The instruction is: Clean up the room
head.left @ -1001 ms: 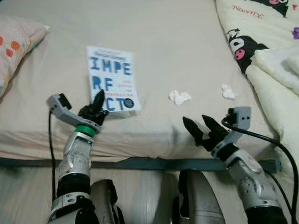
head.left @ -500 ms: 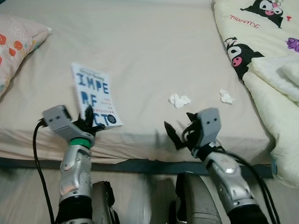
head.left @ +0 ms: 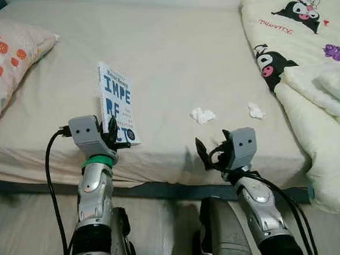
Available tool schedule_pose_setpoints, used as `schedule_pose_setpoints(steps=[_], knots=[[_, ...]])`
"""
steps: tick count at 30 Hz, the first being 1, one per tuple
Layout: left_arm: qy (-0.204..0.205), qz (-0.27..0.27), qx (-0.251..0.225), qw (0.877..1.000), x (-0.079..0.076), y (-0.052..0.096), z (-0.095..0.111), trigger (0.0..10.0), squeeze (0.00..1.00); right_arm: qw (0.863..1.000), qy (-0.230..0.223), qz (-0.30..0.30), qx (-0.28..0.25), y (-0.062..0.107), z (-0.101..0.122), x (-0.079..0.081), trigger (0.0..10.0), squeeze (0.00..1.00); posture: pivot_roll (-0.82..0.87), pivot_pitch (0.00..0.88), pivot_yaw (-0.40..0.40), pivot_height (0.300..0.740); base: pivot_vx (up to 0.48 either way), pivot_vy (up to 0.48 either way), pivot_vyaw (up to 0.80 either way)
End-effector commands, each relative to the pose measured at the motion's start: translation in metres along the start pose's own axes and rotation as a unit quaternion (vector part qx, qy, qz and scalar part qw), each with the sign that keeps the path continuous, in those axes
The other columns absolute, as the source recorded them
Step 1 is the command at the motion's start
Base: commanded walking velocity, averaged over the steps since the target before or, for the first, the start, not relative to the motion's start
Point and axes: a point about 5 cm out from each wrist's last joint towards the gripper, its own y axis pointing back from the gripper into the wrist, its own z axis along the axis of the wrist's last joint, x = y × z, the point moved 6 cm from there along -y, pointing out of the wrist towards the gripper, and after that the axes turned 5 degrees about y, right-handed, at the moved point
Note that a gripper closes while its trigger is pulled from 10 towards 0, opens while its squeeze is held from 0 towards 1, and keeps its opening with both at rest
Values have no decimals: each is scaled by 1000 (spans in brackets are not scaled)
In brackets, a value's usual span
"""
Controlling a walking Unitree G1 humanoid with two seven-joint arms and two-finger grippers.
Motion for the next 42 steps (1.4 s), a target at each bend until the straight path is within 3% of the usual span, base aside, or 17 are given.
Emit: schedule_pose_setpoints(steps=[1,5,6,8,9,12,15,17,21,23,24,28,33,42], knots=[[46,9,18,999,-5,-5,-3,10000,0,999,-20,-21,13,3,-10,-5,10000,0,-15,123,-1,595,0,0,0],[74,23,26,997,-5,-7,-6,10000,0,999,-29,-29,13,2,-11,-7,10000,0,-16,124,6,595,0,0,0],[100,53,25,993,1,-8,-6,10000,0,999,-28,-29,13,2,-11,-6,10000,0,-17,124,7,595,0,0,0],[176,134,21,975,20,-8,-7,10000,0,999,-39,-22,10,2,-10,-5,10000,0,-15,125,6,595,0,0,0],[176,134,21,975,20,-8,-7,10000,0,999,-39,-22,10,2,-10,-5,10000,0,-15,125,6,595,0,0,0],[213,194,10,958,39,-8,-7,10000,0,999,-48,-15,7,1,-9,-3,10000,0,-12,127,2,595,0,0,0],[214,204,2,955,44,-9,-4,10000,0,999,-50,-9,6,0,-9,-2,10000,0,-12,126,1,595,0,0,0],[206,228,-15,952,56,-8,1,10000,0,999,-48,10,1,-3,-6,4,10000,0,-11,127,2,595,0,0,0],[192,232,-17,953,60,-8,5,10000,0,998,-49,24,-1,-5,-4,8,10000,0,-10,126,4,595,0,0,0],[104,154,-13,982,36,-13,11,10000,0,999,-32,24,-2,-6,-3,8,10000,0,-10,126,4,595,0,0,0],[104,154,-13,982,36,-13,11,10000,0,999,-32,24,-2,-6,-3,8,10000,0,-10,126,4,595,0,0,0],[24,83,-1,996,10,-13,8,10000,0,1000,-13,5,-7,-7,1,2,10000,0,-2,119,3,595,0,0,0],[7,56,-2,998,0,-10,5,10000,0,999,-17,-2,-28,-10,10,-1,10000,0,0,116,1,610,0,0,0],[-3,49,-4,999,-2,-10,5,10000,0,999,-19,8,-28,-12,11,2,10000,0,1,115,1,640,0,0,0]])
